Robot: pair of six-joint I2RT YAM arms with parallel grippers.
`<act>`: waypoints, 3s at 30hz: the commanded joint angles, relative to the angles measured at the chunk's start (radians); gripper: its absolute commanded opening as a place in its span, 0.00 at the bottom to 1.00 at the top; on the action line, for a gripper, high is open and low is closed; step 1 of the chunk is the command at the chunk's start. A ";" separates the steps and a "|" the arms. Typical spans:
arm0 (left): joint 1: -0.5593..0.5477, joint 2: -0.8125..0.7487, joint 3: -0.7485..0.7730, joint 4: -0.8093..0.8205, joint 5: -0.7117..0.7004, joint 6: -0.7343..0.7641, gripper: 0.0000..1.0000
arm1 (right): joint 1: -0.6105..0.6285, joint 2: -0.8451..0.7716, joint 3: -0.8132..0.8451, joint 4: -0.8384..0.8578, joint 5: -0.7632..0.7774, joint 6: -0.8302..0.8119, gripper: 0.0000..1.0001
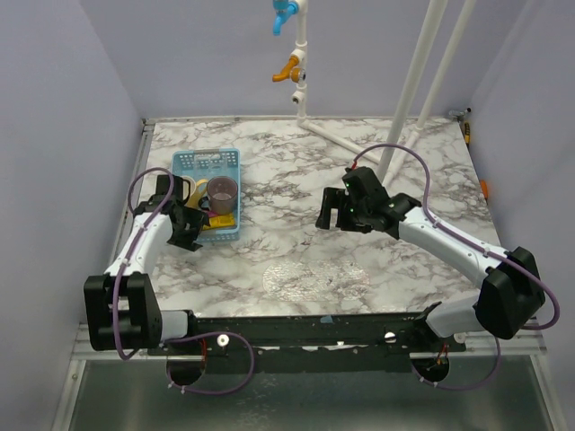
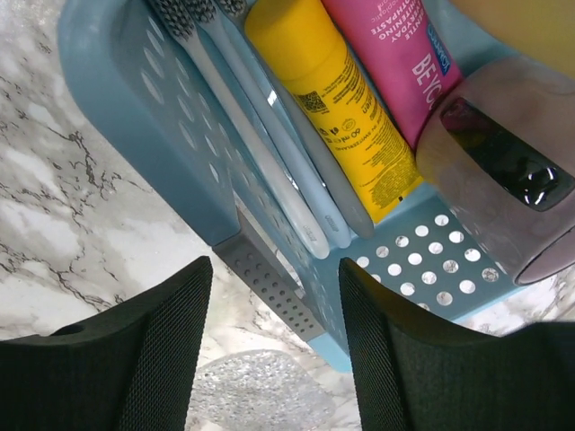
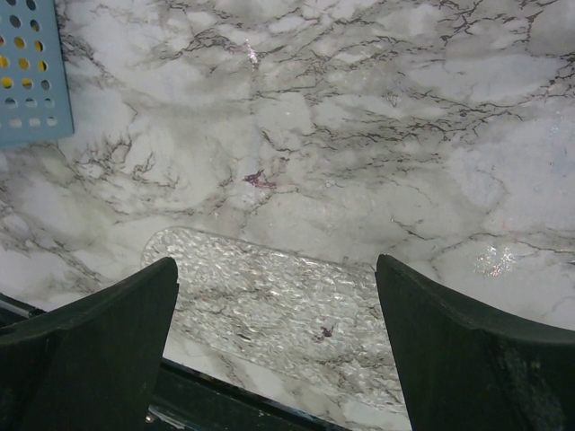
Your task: Prepare toiletry sets of a toothbrush and toothpaste on the tray
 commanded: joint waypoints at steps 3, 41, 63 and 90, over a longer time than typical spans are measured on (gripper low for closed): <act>0.010 0.042 0.028 0.013 0.029 0.027 0.52 | 0.005 -0.005 -0.030 -0.014 -0.007 -0.017 0.94; -0.035 0.150 0.128 0.115 0.187 0.335 0.00 | 0.004 -0.081 -0.076 -0.039 -0.005 -0.016 0.94; -0.221 0.326 0.359 0.098 0.336 0.674 0.00 | 0.003 -0.255 -0.064 -0.168 -0.117 -0.132 0.94; -0.319 0.578 0.693 -0.064 0.301 0.849 0.00 | 0.004 -0.318 -0.069 -0.242 -0.057 -0.109 0.94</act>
